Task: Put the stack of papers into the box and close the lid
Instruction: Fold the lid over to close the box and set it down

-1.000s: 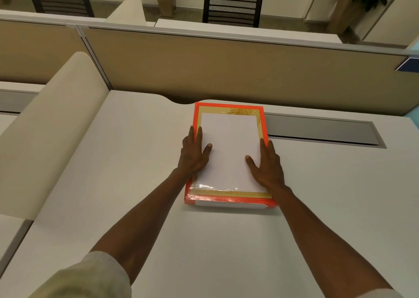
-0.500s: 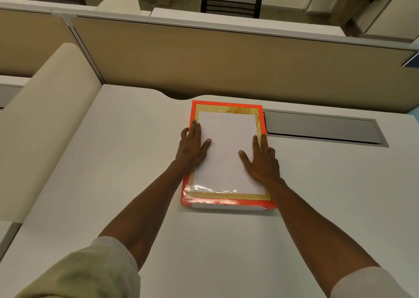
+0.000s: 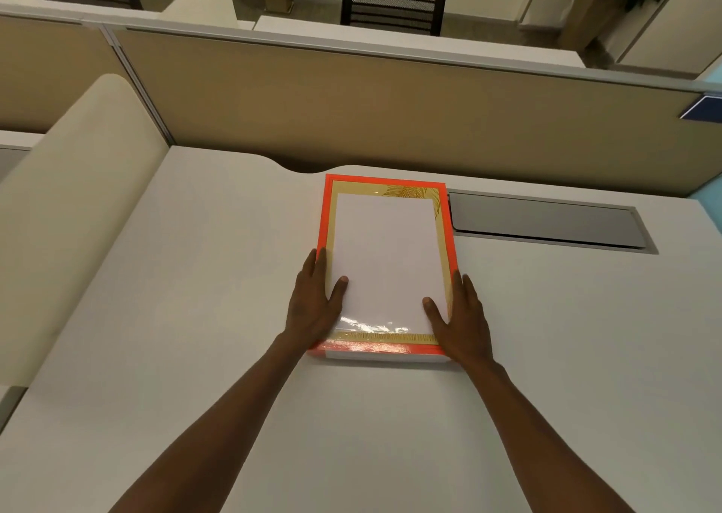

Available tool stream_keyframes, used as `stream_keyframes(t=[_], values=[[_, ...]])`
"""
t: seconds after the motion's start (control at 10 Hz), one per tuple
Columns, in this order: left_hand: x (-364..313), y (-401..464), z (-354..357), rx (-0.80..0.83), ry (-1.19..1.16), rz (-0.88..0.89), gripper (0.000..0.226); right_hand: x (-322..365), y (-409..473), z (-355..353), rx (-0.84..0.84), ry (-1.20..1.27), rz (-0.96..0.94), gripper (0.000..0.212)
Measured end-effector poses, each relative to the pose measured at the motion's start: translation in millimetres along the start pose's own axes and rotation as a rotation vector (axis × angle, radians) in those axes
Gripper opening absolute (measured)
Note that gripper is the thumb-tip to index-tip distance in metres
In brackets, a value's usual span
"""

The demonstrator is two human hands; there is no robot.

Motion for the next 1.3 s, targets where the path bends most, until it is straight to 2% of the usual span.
stream_keyframes(t=[0.4,0.6,0.7,0.8,1.0,1.1,1.2,1.3], values=[[4.7,-7.0,-6.3,0.013,-0.028,0.016,0.071,4.8,-2.0,-1.1,-0.041,-0.026,-0.017,0.083],[-4.8,-15.3,-10.6,0.022,0.109,0.001,0.075,8.1,-6.0,-3.4,-0.044,-0.082,-0.045,0.086],[-15.2,-43.5,-13.4,0.012,0.153,0.127,0.074,14.1,-26.6,-1.3,-0.081,-0.143,-0.136,0.083],[-13.7,-62.7,-11.5,0.019,0.161,0.179,0.071,11.0,-39.6,4.2,-0.078,-0.167,-0.163,0.081],[-10.3,-71.4,-8.1,0.085,0.151,0.167,0.069,12.1,-43.5,4.7,-0.099,-0.228,-0.161,0.079],[-9.5,-71.0,-7.0,0.117,0.185,0.147,0.07,13.1,-43.0,4.5,-0.062,-0.234,-0.155,0.081],[-13.9,-72.1,-13.7,0.108,0.322,0.137,0.078,18.3,-47.1,-5.6,-0.025,-0.263,-0.148,0.086],[-42.1,-66.4,-20.0,0.066,0.422,0.245,0.069,29.0,-40.9,-24.3,-0.052,-0.267,-0.167,0.088]])
Point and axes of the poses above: each hand's wrist, its own y-axis towards the middle knuckle, its own z-axis out of the palm, x = y × z, the point moved 8 cm from there along y, towards the middle knuckle, and after that the axes turned 7 degrees about -x, right-handed, at the moved point
